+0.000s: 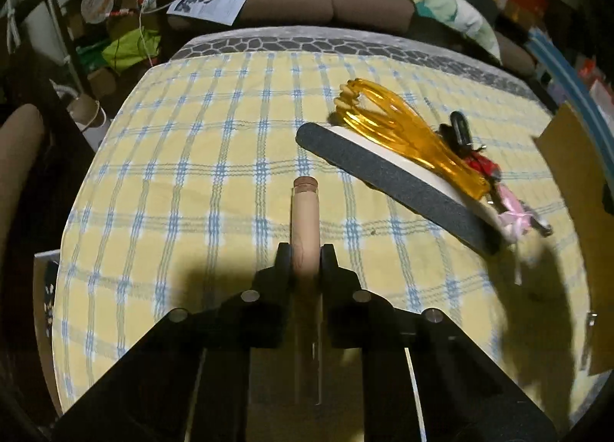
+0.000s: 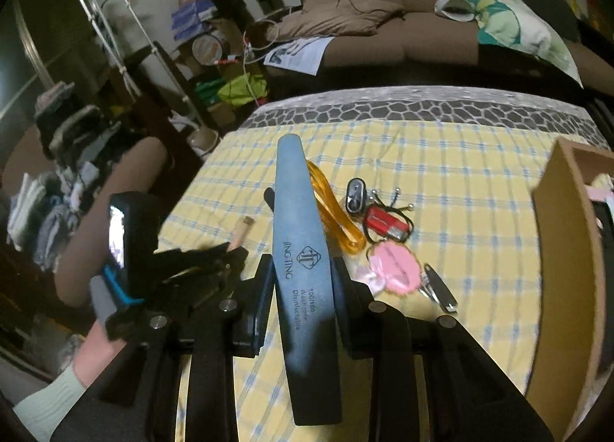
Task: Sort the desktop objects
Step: 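Grasp the wooden stick with the left tool while the right grasps the blue nail file, then lower the stick and blue file into the box and open both tools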
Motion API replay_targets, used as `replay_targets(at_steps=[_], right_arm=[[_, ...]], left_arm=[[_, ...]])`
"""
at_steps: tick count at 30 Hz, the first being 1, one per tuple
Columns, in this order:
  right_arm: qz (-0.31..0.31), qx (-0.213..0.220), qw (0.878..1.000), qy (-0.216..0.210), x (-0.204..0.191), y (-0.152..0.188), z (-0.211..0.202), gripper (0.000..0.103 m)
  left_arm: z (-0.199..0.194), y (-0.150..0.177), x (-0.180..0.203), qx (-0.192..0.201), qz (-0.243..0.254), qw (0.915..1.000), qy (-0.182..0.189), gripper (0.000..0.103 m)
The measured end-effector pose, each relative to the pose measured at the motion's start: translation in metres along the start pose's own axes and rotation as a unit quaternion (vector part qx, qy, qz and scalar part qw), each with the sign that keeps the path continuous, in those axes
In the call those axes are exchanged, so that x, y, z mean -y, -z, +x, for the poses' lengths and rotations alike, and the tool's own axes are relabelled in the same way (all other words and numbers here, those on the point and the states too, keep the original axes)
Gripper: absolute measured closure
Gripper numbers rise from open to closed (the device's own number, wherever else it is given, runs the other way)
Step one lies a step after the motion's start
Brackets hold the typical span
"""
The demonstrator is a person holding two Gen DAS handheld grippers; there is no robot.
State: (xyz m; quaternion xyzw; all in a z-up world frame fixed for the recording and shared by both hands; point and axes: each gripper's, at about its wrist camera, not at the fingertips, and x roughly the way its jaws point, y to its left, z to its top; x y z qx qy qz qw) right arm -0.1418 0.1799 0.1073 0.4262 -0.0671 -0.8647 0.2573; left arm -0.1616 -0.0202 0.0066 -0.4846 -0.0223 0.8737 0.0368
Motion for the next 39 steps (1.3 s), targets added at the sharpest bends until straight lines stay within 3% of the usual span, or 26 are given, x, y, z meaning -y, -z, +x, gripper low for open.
replay_targets(at_steps=[4,9,16,22,27,31,34,37,39], right_arm=[[0.024,0.012,1.000,-0.016,0.010,0.004,-0.033,0.073],[0.052,0.035,0.998,-0.013,0.039,0.008,-0.085,0.073],[0.128,0.054,0.989,0.046,0.132,0.008,-0.148,0.073],[0.195,0.041,0.976,0.093,0.224,0.006,-0.158,0.073],[0.226,0.021,0.972,0.064,0.257,0.004,-0.131,0.073],[0.245,0.000,0.968,0.045,0.269,0.002,-0.112,0.072],[0.287,-0.008,0.958,0.017,0.287,0.007,-0.104,0.071],[0.284,-0.012,0.959,0.010,0.291,0.011,-0.105,0.068],[0.286,0.001,0.958,0.006,0.292,0.014,-0.113,0.057]], left_arm=[[-0.035,0.004,-0.002,0.025,-0.020,0.9988,0.038,0.089],[-0.090,-0.001,0.026,0.053,-0.021,0.9951,0.081,0.089],[-0.126,-0.034,0.122,0.069,-0.010,0.9832,0.169,0.089],[-0.098,-0.059,0.234,0.046,-0.005,0.9734,0.224,0.089],[-0.057,-0.071,0.300,0.018,-0.025,0.9717,0.234,0.089],[-0.028,-0.075,0.317,-0.001,-0.047,0.9743,0.220,0.090],[-0.014,-0.073,0.320,-0.010,-0.058,0.9742,0.218,0.088],[-0.016,-0.073,0.319,-0.003,-0.057,0.9741,0.219,0.076],[-0.024,-0.075,0.316,0.009,-0.053,0.9751,0.215,0.069]])
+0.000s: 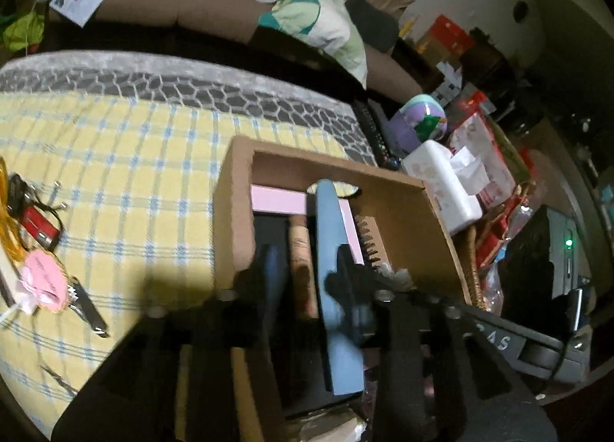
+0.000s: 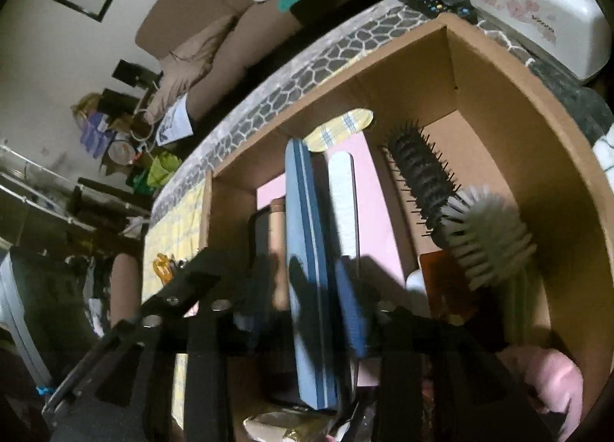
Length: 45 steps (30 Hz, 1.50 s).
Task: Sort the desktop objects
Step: 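Lower the stick and blue file into the box and open both tools, then move both tools back over the bed items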
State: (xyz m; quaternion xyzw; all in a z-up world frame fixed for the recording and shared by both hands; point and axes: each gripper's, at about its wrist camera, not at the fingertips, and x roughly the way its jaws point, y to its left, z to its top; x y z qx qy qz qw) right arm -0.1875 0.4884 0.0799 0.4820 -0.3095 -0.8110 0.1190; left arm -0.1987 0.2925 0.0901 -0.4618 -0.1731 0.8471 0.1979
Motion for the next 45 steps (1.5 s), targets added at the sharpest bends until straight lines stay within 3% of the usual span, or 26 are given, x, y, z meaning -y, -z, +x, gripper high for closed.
replay_targets(at_steps=[5,9,14,19,26,30,40,45], right_arm=[[-0.010,0.017,1.000,0.003,-0.009,0.000,-0.019,0.054],[-0.020,0.026,0.999,0.011,-0.025,0.007,-0.037,0.044],[-0.059,0.026,0.998,0.024,-0.059,0.027,-0.054,0.031],[-0.108,0.023,0.994,0.027,-0.103,0.059,-0.058,0.018],[-0.167,0.016,0.986,0.026,-0.164,0.110,-0.050,0.015],[-0.184,0.021,0.982,0.032,-0.191,0.131,-0.041,0.010],[-0.194,-0.002,0.981,0.022,-0.215,0.172,0.020,0.008],[-0.251,-0.003,0.966,0.056,-0.224,0.178,0.070,0.008]], left_arm=[[-0.036,-0.003,-0.006,0.020,0.011,0.9996,-0.015,0.054],[-0.075,-0.002,-0.018,0.042,0.020,0.9985,-0.031,0.036],[-0.122,0.012,-0.040,0.050,0.046,0.9955,-0.066,0.026],[-0.166,0.032,-0.069,0.056,0.073,0.9912,-0.095,0.000],[-0.222,0.059,-0.117,0.068,0.096,0.9812,-0.152,0.000],[-0.238,0.072,-0.140,0.064,0.091,0.9806,-0.162,0.000],[-0.256,0.091,-0.219,0.066,0.017,0.9843,-0.163,0.000],[-0.241,0.096,-0.262,0.063,-0.046,0.9860,-0.147,0.000]])
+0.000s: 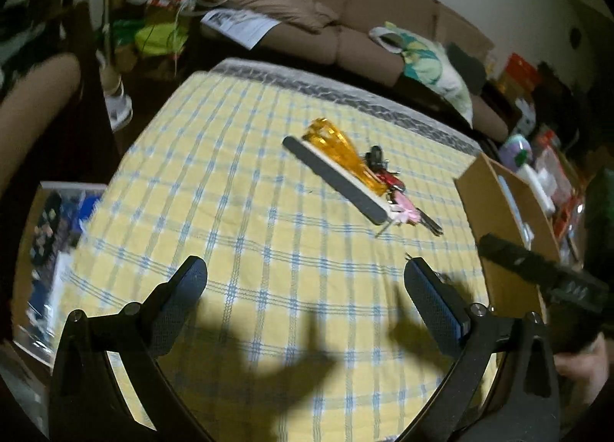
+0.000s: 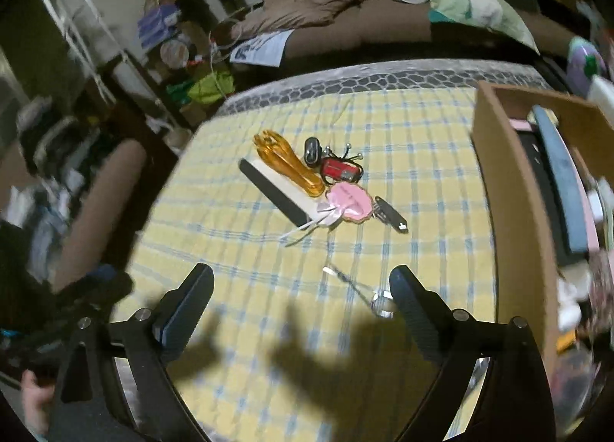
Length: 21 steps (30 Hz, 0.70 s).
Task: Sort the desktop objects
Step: 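Move both tools back over the bed items, then grasp the black-and-white nail file with the right tool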
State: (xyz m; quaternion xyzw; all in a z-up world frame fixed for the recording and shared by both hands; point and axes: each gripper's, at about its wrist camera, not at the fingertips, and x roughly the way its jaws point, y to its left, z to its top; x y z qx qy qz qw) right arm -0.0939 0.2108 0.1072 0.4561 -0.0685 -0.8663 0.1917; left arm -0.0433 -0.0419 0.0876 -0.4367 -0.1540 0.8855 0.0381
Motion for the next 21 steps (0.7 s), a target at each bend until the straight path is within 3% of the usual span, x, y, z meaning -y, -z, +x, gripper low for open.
replay_targets(at_steps=[4,6,9,11,14,17,21], right_arm=[[-0.050,-0.004,0.999,0.019,-0.008,-0.009,0.036,0.010],[-0.061,-0.007,0.998,0.013,-0.008,-0.017,0.051,0.019],[-0.099,-0.006,0.995,0.014,-0.015,-0.028,0.072,0.025],[-0.138,-0.011,0.990,0.022,-0.023,-0.033,0.091,0.029],[-0.190,-0.027,0.981,0.040,-0.034,-0.035,0.120,0.043],[-0.209,-0.037,0.976,0.048,-0.036,-0.035,0.143,0.054],[-0.194,-0.051,0.979,0.041,-0.027,-0.034,0.162,0.057]], left_arm=[[0.026,-0.004,-0.015,-0.011,-0.030,0.9994,0.014,0.000],[0.038,-0.008,-0.020,-0.014,-0.044,0.9987,0.021,0.000],[0.051,-0.013,-0.030,-0.013,-0.071,0.9967,0.037,0.000],[0.061,-0.014,-0.040,-0.019,-0.098,0.9939,0.048,0.000],[0.074,-0.016,-0.048,-0.037,-0.125,0.9890,0.069,0.000],[0.078,-0.017,-0.049,-0.039,-0.121,0.9896,0.066,0.000],[0.083,-0.015,-0.054,-0.046,-0.144,0.9843,0.092,0.000]])
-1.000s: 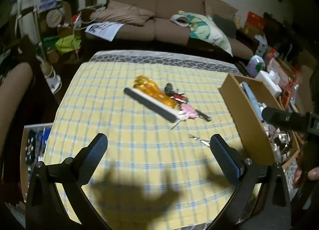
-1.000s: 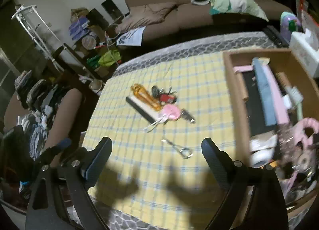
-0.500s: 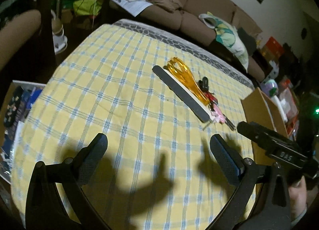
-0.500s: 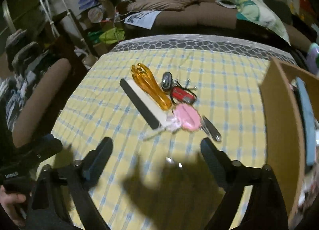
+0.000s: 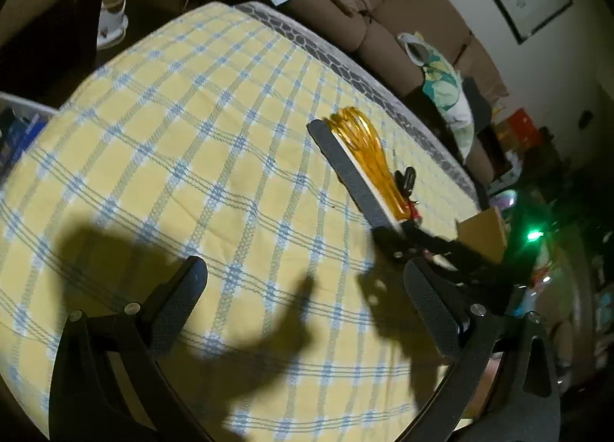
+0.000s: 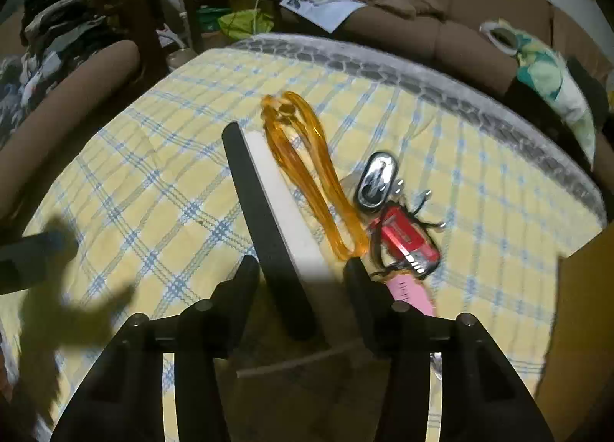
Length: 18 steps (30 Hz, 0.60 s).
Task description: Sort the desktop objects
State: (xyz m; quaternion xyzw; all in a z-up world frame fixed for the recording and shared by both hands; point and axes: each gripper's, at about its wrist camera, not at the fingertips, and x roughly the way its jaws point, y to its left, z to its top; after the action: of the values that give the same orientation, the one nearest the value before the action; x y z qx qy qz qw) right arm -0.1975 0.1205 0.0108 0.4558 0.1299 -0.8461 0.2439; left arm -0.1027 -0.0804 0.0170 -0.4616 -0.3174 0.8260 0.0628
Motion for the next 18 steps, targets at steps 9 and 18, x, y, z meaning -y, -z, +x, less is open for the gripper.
replay_targets(at_steps=[9,18], right_arm=[[0.054,0.000,0.994,-0.090,-0.012,0.014,-0.014,0.081],[0.129,-0.006,0.973,-0.191,-0.033,0.034,-0.038,0.081]], left_arm=[[0.014,0.005,0.001,-0.024,-0.024,0.9988,0.036,0.001],[0.024,0.008,0.000,-0.034,-0.022,0.9986,0.032,0.001]])
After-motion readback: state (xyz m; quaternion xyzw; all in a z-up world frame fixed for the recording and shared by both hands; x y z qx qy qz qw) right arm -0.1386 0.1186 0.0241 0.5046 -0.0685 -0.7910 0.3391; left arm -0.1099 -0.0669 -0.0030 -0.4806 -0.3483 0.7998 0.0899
